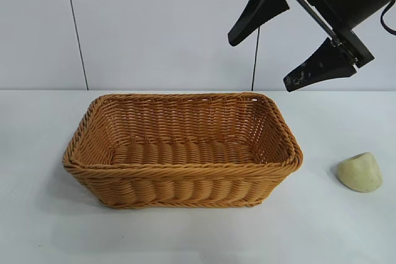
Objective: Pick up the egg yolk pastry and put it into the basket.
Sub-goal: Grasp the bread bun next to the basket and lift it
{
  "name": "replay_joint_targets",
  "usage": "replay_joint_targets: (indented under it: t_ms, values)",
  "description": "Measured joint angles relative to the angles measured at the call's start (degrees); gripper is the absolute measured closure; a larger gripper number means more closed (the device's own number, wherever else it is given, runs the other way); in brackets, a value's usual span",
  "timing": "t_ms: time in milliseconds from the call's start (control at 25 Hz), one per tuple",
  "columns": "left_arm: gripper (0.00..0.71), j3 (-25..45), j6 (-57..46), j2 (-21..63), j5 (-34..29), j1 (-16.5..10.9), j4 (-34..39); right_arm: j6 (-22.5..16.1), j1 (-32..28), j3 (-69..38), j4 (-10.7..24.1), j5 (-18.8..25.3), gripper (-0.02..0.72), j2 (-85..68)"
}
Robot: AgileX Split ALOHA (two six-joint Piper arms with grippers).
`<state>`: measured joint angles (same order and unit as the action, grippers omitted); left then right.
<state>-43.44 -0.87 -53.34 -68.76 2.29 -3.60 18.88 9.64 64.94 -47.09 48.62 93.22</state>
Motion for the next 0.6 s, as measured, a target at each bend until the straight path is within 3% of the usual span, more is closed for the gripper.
replay_joint_targets:
  t_ms: [280,600]
  values:
    - [0.016,13.57,0.0,16.36,5.87,0.0,0.07,0.0,0.0,0.0,0.0,0.0,0.008,0.0]
    - [0.016,14.91,0.0,30.58,7.6,0.0,0.07,0.0,0.0,0.0,0.06,0.0,0.008,0.0]
